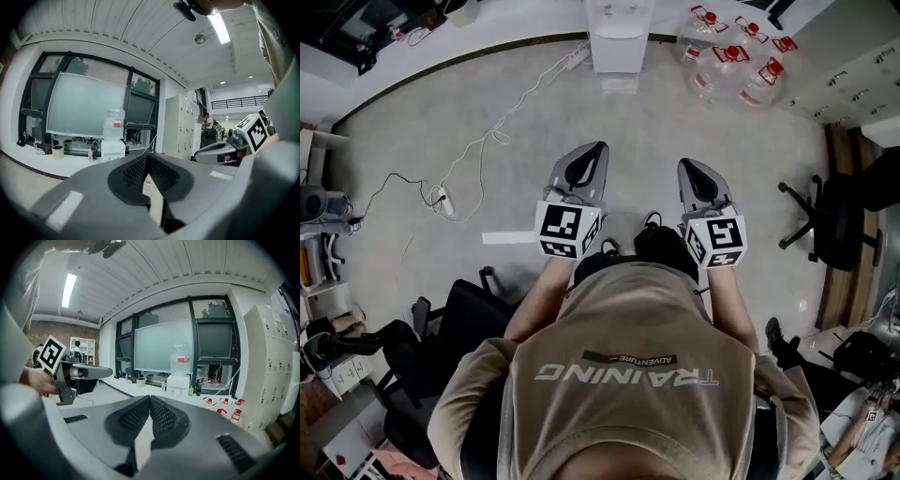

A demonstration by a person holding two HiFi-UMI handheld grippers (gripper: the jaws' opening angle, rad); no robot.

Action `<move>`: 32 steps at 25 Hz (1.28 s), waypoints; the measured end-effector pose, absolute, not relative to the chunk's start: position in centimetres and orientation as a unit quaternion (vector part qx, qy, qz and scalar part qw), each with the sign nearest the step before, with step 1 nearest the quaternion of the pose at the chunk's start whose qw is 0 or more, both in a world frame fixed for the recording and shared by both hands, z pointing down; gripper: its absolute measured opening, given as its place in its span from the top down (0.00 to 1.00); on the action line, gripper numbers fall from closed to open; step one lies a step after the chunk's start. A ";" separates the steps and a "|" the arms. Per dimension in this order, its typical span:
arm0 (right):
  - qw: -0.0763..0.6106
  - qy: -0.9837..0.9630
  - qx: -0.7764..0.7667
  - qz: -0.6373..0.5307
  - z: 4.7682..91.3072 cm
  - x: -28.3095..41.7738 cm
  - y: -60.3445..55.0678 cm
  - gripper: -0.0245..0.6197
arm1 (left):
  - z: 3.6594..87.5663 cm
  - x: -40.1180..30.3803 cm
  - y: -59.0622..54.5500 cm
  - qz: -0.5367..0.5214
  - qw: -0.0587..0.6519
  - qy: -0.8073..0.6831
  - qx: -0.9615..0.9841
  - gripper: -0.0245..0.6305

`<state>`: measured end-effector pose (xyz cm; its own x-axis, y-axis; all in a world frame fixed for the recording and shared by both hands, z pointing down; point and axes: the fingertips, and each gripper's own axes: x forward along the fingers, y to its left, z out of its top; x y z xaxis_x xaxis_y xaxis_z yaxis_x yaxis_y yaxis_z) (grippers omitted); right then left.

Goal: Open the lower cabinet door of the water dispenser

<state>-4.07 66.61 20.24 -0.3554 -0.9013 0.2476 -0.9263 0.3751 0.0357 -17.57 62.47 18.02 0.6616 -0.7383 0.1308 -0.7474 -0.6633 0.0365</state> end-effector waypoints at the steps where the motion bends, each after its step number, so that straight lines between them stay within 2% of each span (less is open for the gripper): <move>1: 0.115 -0.822 0.555 0.057 20.4 -4.0 66.0 0.95 | 18.3 -17.6 61.9 0.053 0.046 -0.410 0.909 0.95; 6: 0.111 -0.825 0.551 0.064 21.1 -1.9 61.9 0.95 | 19.7 -16.2 58.6 0.066 0.063 -0.419 0.904 0.95; 15: 0.091 -0.842 0.529 0.054 21.0 3.6 52.4 0.95 | 17.0 -9.7 50.5 0.085 0.024 -0.424 0.902 0.95; 22: 0.111 -0.851 0.511 0.048 22.0 9.6 43.9 0.95 | 16.7 -6.9 43.5 0.075 0.064 -0.468 0.878 0.95; 28: 0.097 -0.857 0.498 0.084 24.2 10.7 39.5 0.95 | 18.2 -6.5 40.7 0.115 0.071 -0.488 0.862 0.95; 32: 0.080 -0.858 0.501 0.082 23.8 10.2 36.2 0.95 | 18.1 -6.3 37.2 0.098 0.086 -0.483 0.866 0.95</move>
<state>10.23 36.22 23.80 -0.4858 -0.8462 0.2192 -0.8724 0.4848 -0.0618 -6.35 37.19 18.10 0.5150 -0.8194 0.2517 -0.8528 -0.5195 0.0539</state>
